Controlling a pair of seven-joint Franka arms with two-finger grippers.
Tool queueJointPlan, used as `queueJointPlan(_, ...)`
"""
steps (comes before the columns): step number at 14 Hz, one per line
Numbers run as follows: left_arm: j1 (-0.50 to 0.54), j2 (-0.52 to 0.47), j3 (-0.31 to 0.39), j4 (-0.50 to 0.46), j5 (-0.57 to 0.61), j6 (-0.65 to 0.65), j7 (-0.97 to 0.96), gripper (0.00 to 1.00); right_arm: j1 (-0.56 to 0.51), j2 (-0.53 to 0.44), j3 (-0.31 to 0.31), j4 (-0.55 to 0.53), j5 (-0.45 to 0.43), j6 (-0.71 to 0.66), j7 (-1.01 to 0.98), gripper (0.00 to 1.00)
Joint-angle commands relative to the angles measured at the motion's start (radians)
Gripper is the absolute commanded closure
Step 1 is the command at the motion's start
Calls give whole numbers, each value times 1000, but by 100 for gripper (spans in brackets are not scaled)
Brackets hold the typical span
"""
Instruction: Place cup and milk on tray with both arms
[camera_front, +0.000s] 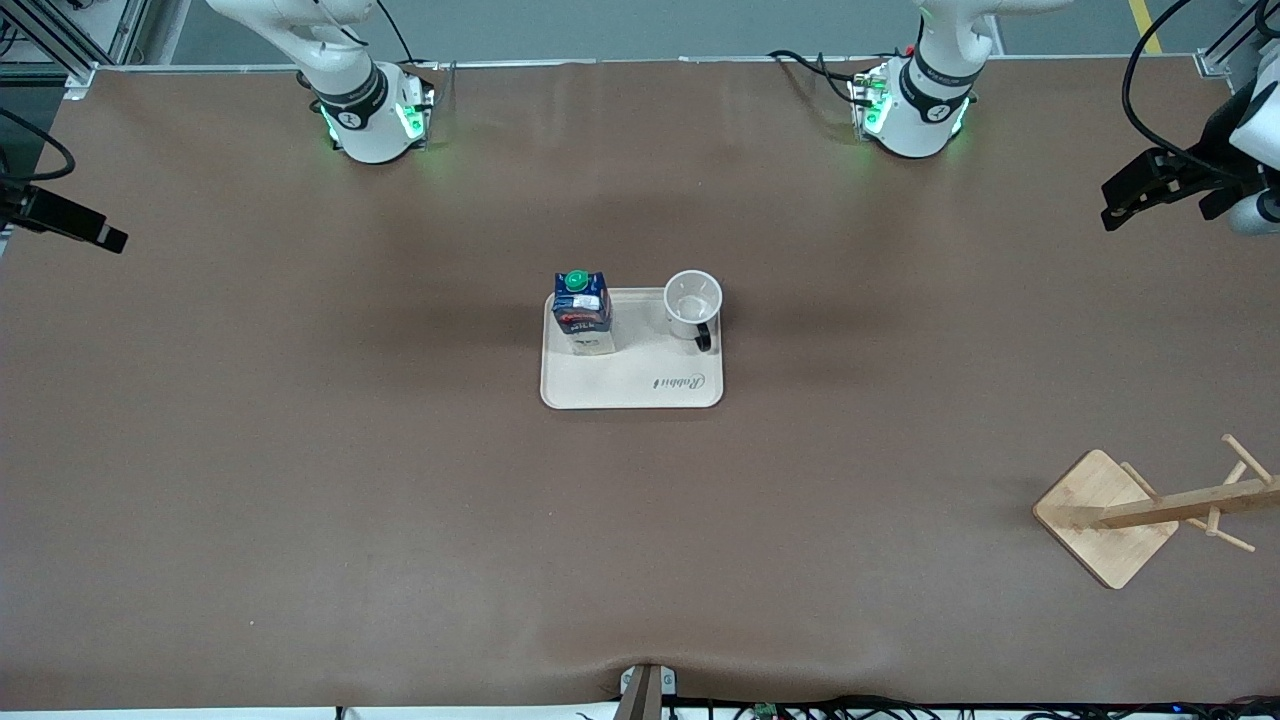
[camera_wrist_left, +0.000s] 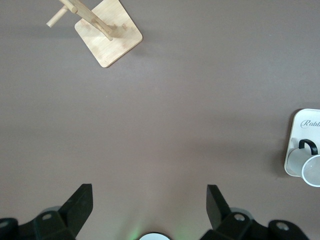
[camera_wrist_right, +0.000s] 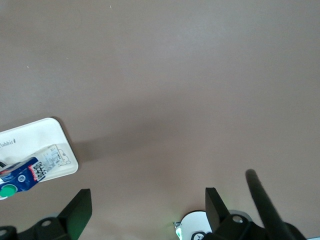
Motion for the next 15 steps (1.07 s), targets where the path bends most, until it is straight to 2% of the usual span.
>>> queueJointPlan(1,3,-11,1,-11,1,-6,10,0,-14,-43,34,-65,-27,29,-12,0)
queueJointPlan(3,3,-17,-2,-10,-4,-7,17,0,1,-24,35,-9,-33,32,-12,0)
queueJointPlan(5,-2,-12,-4,-8,-15,5,6,0,9,-10,35,27,-79,34,-1,0)
queueJointPlan(8,-6,-18,-7,-11,-15,11,15,0,12,-90,35,-100,-76,80,1,0)
queueJointPlan(11,0,-32,-59,-37,-19,39,9,0,15,-239,31,-330,-76,228,2,0)
queueJointPlan(13,2,-50,-59,-68,-24,66,7,0,9,-239,29,-326,-76,227,1,0)
queueJointPlan(15,3,-49,-59,-66,-48,71,7,0,9,-222,26,-279,-75,227,-12,0)
